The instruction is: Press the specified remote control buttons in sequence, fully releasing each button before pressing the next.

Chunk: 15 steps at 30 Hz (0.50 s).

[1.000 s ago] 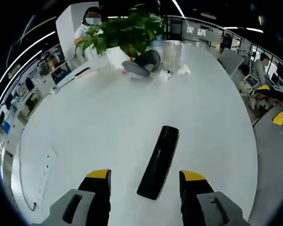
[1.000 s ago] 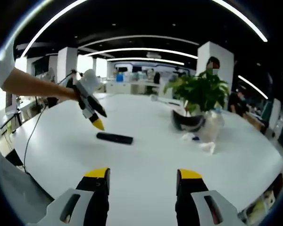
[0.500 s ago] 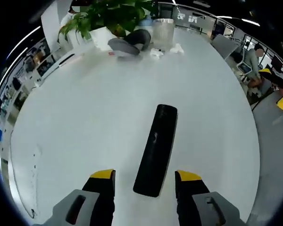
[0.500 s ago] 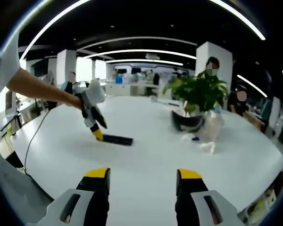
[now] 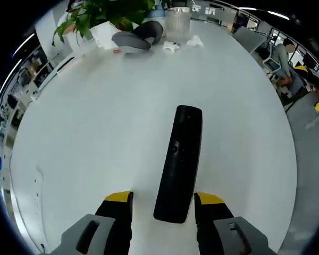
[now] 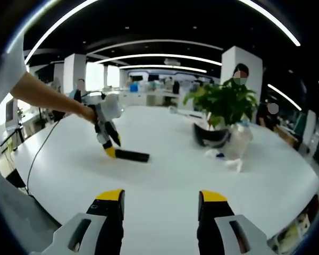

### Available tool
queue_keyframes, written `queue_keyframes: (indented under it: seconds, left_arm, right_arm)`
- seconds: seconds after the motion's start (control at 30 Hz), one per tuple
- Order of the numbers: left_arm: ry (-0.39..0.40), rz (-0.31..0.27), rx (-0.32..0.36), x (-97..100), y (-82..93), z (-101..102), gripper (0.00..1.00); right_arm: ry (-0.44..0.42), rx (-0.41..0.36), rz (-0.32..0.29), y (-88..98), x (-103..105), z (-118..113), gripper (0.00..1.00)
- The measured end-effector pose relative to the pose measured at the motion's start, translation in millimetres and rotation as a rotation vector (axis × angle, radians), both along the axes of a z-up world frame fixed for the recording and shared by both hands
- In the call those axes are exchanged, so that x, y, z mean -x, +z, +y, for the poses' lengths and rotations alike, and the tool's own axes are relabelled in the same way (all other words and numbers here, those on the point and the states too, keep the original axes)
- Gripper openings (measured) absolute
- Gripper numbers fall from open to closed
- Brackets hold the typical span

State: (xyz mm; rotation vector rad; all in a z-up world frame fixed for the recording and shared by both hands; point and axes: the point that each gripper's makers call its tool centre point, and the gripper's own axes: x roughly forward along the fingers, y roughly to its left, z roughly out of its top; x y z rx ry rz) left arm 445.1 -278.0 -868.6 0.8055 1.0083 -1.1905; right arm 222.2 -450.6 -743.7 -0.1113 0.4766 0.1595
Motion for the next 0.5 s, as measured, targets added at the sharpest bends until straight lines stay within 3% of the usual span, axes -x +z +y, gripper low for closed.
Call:
queue_keyframes:
  seconds: [0.3,0.5]
  left_arm:
    - [-0.025,-0.005,0.025,-2.3,1.9,3,0.42]
    - [-0.050,-0.013,0.044,-11.7,2.1,6,0.31]
  right_arm:
    - [0.006,0.005,0.006,-1.2,1,1,0.52]
    - [0.004,0.009,0.009,-1.5,1,1,0.52]
